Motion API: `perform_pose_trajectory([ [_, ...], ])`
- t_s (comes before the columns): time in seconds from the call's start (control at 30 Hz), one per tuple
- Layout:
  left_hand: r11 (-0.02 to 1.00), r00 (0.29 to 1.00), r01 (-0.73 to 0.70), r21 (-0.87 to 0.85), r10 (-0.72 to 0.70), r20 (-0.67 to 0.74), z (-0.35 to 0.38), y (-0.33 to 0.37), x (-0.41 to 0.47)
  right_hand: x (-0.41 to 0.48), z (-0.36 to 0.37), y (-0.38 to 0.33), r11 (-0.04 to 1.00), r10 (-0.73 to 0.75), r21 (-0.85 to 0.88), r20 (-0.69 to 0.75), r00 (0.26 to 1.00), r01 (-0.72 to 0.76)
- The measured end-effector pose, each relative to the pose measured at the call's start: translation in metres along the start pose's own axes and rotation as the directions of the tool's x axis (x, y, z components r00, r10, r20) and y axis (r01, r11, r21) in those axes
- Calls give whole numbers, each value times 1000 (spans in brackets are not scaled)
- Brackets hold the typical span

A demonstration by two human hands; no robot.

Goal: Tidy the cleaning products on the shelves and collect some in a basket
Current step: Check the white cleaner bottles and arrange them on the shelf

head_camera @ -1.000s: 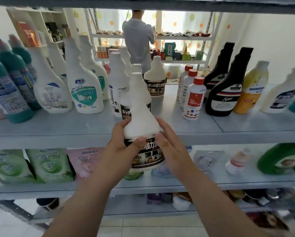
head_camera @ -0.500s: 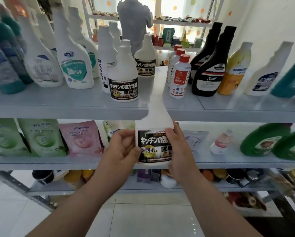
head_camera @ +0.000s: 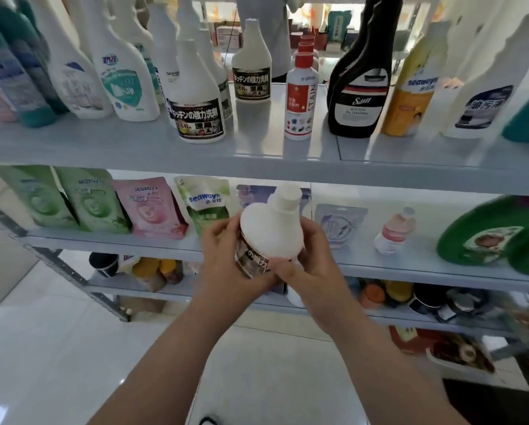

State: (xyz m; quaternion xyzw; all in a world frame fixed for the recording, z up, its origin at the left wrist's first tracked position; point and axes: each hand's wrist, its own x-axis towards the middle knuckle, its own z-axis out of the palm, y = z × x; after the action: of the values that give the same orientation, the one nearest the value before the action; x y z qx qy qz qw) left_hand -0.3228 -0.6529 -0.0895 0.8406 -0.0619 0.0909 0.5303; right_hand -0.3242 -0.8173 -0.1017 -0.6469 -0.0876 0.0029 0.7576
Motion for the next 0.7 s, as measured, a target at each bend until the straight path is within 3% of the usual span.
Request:
perform_pose_trajectory([
  [0.1, 993, 995, 85, -87, -90, -51, 14, 5, -14, -8, -9, -1, 999, 20, -28, 46, 999, -18],
  [0.2, 922, 985, 152, -356, -173, -26, 18, 1, -26, -13, -20, -7, 998, 45, -41, 67, 997, -42],
  [0.27, 724, 951, 277, -632, -298, 75, 17, -1, -30, -14, -22, -10, 993, 111, -52, 22, 994, -110],
  [0.33, 539, 898, 401, -741, -390, 203, 13, 3, -31, -13, -16, -11, 969, 247, -15, 1, 969, -247],
  [0.43, 454, 851, 506, -733, -402, 338, 3, 10, -28, -11, 3, -7, 885, 445, 141, 29, 895, -445],
  [0.5, 470, 842, 529, -707, -398, 365, -7, 11, -21, -10, 19, -4, 842, 479, 281, 2, 878, -460],
  [0.57, 548, 850, 523, -653, -390, 353, -21, 7, -15, -6, 32, 0, 825, 489, 357, -61, 870, -439],
  [0.7, 735, 902, 424, -529, -289, 322, -52, -5, -3, 4, 55, 5, 890, 399, 284, -108, 910, -357],
])
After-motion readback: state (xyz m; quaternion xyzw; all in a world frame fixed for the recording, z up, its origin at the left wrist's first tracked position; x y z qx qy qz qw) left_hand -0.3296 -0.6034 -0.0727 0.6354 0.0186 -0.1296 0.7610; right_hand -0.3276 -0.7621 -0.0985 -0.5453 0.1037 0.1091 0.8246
